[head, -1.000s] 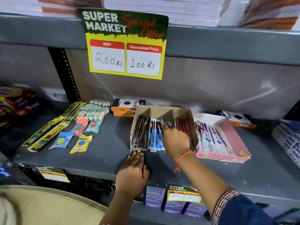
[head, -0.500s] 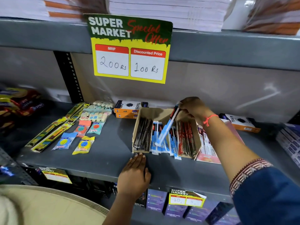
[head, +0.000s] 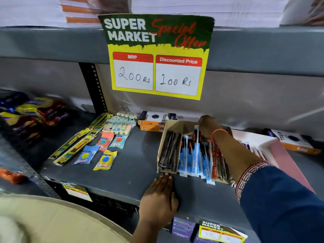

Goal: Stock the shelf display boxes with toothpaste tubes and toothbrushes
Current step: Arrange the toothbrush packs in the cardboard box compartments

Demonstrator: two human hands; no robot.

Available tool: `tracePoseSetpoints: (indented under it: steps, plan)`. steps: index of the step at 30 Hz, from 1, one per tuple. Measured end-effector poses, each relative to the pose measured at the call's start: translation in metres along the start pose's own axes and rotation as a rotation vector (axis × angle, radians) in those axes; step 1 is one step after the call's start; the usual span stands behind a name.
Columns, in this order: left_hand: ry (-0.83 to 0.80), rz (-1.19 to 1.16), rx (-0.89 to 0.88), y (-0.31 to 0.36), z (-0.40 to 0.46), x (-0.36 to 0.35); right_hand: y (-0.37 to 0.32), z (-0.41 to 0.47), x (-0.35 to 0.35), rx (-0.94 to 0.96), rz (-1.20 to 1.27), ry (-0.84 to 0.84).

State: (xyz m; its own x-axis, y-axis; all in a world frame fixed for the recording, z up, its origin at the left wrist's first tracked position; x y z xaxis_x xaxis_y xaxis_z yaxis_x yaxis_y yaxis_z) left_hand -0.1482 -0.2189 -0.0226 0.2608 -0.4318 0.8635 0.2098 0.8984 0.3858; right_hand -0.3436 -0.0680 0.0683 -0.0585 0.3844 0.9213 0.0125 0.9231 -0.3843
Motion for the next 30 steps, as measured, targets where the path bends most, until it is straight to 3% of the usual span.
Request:
tracePoseSetpoints:
  steps: [11,17,20,23,27,30]
  plan:
    - [0.021,-0.011,-0.026,0.004,0.001,0.001,-0.014,-0.005,-0.009,0.05,-0.155,0.076]
    - [0.018,0.018,-0.024,0.002,0.001,0.0,-0.021,-0.045,0.019,0.089,-0.038,0.173]
    - [0.019,0.023,-0.016,0.002,0.001,-0.001,-0.031,-0.099,0.013,0.256,-0.224,0.192]
    - [0.025,0.03,-0.012,0.001,0.0,-0.001,-0.031,-0.149,-0.026,0.391,-0.52,0.068]
    - [0.029,0.049,-0.009,0.001,0.0,0.0,-0.001,-0.158,-0.065,0.351,-0.986,-0.069]
    - [0.035,0.055,-0.006,0.002,-0.001,0.001,0.01,-0.149,-0.072,0.327,-1.184,-0.084]
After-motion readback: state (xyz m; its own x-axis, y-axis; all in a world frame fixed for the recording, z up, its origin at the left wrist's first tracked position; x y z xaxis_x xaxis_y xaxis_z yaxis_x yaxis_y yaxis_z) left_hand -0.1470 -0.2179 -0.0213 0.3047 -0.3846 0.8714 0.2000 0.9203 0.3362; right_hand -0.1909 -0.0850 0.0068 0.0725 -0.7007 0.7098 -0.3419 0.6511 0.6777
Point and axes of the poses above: each hand's wrist, its own z-axis towards the middle knuckle, its own x-axis out of the back of the hand, y = z × x, the point moved 10 cm from there along z, towards the middle knuckle, and after that the axes turned 1 degree about x, right-handed, at the moved point
